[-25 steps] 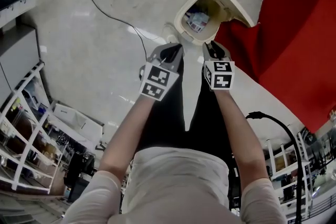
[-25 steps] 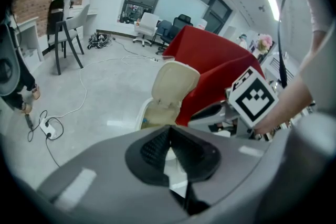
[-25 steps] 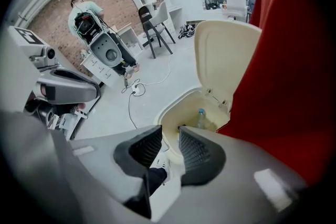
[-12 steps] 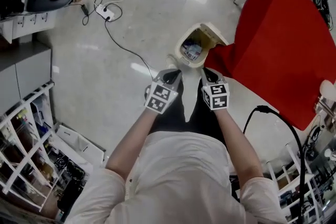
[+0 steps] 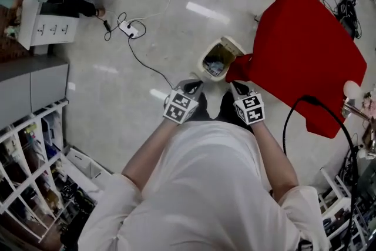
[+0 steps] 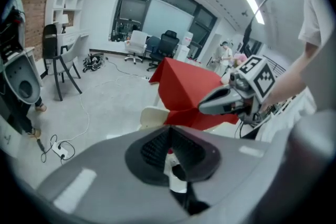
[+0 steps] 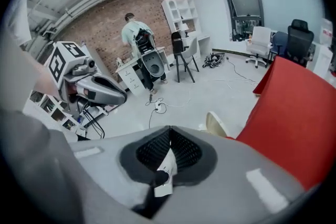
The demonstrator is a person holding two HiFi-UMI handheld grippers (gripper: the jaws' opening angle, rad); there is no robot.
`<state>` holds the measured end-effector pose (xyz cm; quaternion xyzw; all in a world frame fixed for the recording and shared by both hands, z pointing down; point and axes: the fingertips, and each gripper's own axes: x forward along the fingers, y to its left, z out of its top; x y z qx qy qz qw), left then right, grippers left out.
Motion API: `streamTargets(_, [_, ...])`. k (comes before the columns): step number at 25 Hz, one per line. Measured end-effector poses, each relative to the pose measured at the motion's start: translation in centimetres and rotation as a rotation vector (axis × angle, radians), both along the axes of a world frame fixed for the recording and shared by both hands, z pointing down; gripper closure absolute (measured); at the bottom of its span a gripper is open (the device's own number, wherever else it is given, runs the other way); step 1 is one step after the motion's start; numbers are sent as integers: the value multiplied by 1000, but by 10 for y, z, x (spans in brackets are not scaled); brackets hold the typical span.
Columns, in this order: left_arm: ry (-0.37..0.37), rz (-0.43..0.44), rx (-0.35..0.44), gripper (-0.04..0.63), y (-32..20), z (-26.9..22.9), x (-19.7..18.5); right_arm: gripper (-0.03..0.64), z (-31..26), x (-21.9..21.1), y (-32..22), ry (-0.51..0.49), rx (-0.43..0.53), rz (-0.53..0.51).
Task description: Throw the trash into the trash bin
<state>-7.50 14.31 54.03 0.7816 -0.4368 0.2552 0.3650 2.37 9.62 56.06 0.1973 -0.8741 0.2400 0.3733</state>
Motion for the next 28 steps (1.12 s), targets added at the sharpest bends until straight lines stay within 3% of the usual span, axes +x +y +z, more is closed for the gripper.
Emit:
streamTargets(9, [8,10,56,591,2,-42,10,617,-45,21,8,-43,8,-8])
streamTargets(28, [-1,-19,94,591,4,-62,20,617,-70,24,-1,-71,58,-44])
